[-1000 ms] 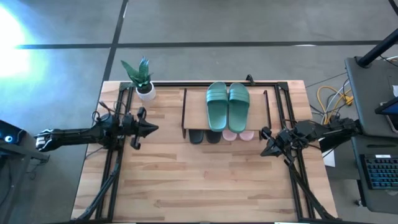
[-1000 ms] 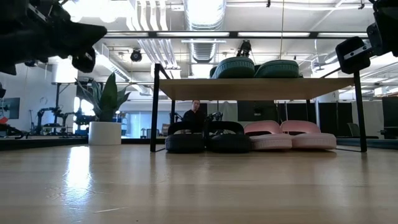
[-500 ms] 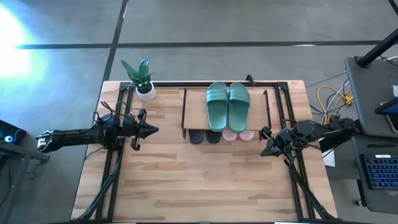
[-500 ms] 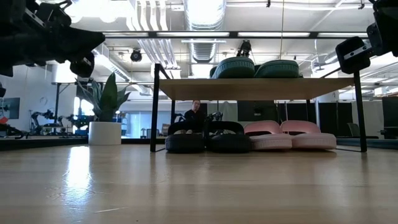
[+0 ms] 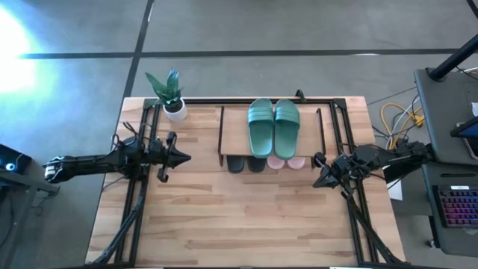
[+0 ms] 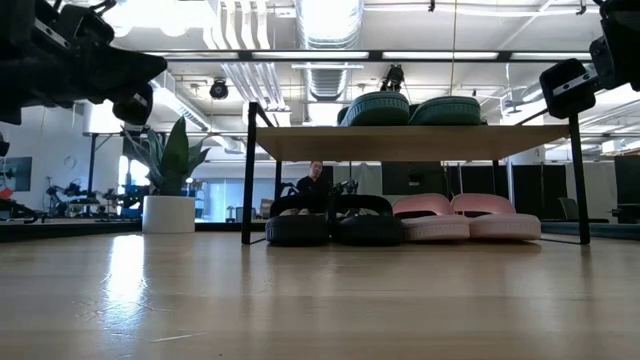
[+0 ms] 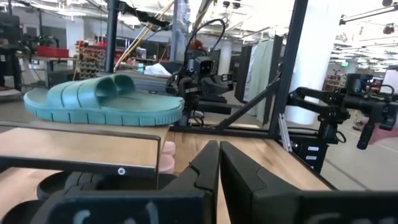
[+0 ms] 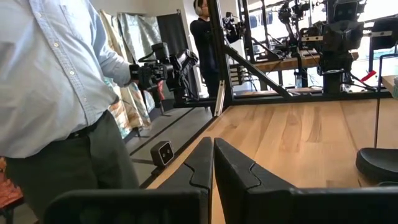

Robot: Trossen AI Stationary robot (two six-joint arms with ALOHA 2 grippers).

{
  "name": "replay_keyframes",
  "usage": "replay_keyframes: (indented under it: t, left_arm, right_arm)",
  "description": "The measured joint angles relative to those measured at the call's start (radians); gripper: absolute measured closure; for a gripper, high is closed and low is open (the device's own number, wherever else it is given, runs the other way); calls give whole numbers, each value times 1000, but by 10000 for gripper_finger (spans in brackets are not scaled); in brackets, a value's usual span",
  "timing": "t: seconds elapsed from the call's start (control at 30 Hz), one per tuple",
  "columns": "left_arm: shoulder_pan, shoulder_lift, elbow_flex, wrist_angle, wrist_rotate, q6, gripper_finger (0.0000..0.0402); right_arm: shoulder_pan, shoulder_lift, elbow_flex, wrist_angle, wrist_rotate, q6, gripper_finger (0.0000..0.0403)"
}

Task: Pick and place slides into the shelf
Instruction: Return to Home Position

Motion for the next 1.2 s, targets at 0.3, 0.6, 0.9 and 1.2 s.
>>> replay_keyframes:
  t: [0.3, 0.6, 0.9, 1.2]
  left_arm:
    - [0, 7, 0, 0, 0, -1, 402]
    - [0, 19, 0, 1, 0, -2, 402]
    - [0, 18, 0, 1, 1, -2, 402]
    - [0, 18, 0, 1, 1, -2, 402]
  right_arm:
    - [0, 0, 0, 0, 0, 0, 394]
    - [0, 0, 0, 0, 0, 0, 394]
    - [0, 0, 0, 0, 0, 0, 394]
    - [0, 0, 0, 0, 0, 0, 394]
